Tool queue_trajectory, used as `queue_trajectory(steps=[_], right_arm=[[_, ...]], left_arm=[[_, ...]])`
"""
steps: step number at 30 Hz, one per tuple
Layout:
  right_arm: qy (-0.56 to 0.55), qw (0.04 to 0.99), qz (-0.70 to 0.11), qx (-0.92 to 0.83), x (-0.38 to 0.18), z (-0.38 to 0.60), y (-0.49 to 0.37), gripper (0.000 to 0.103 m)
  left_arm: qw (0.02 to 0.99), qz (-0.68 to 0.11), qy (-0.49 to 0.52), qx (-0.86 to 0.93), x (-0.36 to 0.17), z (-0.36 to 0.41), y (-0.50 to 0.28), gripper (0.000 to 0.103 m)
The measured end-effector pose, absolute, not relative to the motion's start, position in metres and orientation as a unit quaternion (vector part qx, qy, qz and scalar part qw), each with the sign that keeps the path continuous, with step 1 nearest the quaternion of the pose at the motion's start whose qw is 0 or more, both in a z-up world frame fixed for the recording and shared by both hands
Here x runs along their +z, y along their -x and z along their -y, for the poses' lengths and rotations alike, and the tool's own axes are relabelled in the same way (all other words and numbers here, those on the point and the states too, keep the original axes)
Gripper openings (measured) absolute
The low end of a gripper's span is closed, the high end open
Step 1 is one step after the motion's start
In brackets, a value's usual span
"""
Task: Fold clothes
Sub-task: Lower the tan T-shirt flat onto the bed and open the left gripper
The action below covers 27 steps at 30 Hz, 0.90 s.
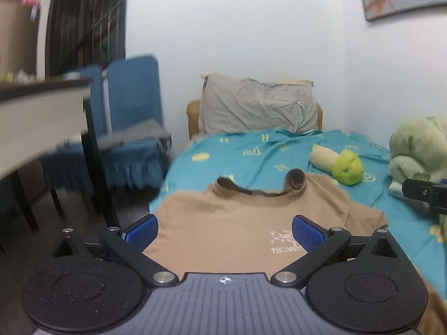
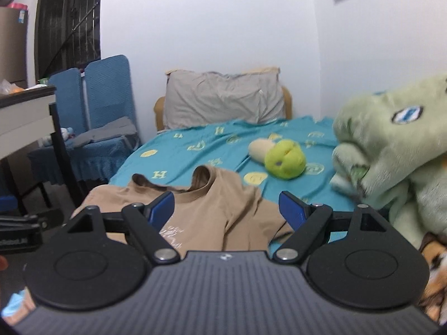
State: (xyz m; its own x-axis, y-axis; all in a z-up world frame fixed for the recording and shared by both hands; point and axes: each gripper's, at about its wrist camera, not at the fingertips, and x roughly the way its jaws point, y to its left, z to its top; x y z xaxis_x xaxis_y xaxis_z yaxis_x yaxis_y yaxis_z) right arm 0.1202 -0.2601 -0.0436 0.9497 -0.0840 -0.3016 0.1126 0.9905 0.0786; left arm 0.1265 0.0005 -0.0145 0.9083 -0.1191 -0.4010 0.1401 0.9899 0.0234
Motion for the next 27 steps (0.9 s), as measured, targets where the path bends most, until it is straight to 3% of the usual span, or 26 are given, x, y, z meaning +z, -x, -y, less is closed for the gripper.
queue_trajectory(steps=[5,6,7,8,9,11,14,16,27], right_arm=[[-0.043,0.987,-0.145,-0.056,-0.048,0.257,-0.126,0.082],[-0.048,0.986,-0.15,-0.057,-0.051,0.258,-0.128,0.074],[-0.051,0.985,-0.156,-0.061,-0.053,0.258,-0.13,0.05],[-0.046,0.983,-0.165,-0.063,-0.056,0.258,-0.134,0.041],[-0.042,0.982,-0.173,-0.066,-0.059,0.258,-0.138,0.034],[-0.054,0.979,-0.181,-0.074,-0.065,0.263,-0.144,0.034],[-0.131,0.968,-0.2,-0.07,-0.074,0.287,-0.16,0.047],[-0.205,0.953,-0.216,-0.064,-0.082,0.308,-0.173,0.103],[-0.577,0.775,-0.248,-0.072,-0.193,0.398,-0.244,0.103]], left_arm=[[0.974,-0.217,0.02,-0.058,-0.05,-0.039,-0.151,0.103],[0.974,-0.218,0.022,-0.055,-0.051,-0.041,-0.153,0.103],[0.974,-0.219,0.023,-0.052,-0.053,-0.043,-0.153,0.103],[0.974,-0.222,0.022,-0.049,-0.053,-0.044,-0.152,0.103],[0.973,-0.225,0.02,-0.047,-0.055,-0.045,-0.152,0.103],[0.973,-0.228,0.017,-0.043,-0.058,-0.046,-0.152,0.103],[0.972,-0.229,0.018,-0.043,-0.061,-0.048,-0.154,0.103],[0.971,-0.233,0.025,-0.046,-0.063,-0.049,-0.156,0.103],[0.956,-0.277,0.084,-0.049,-0.093,-0.05,-0.184,0.103]])
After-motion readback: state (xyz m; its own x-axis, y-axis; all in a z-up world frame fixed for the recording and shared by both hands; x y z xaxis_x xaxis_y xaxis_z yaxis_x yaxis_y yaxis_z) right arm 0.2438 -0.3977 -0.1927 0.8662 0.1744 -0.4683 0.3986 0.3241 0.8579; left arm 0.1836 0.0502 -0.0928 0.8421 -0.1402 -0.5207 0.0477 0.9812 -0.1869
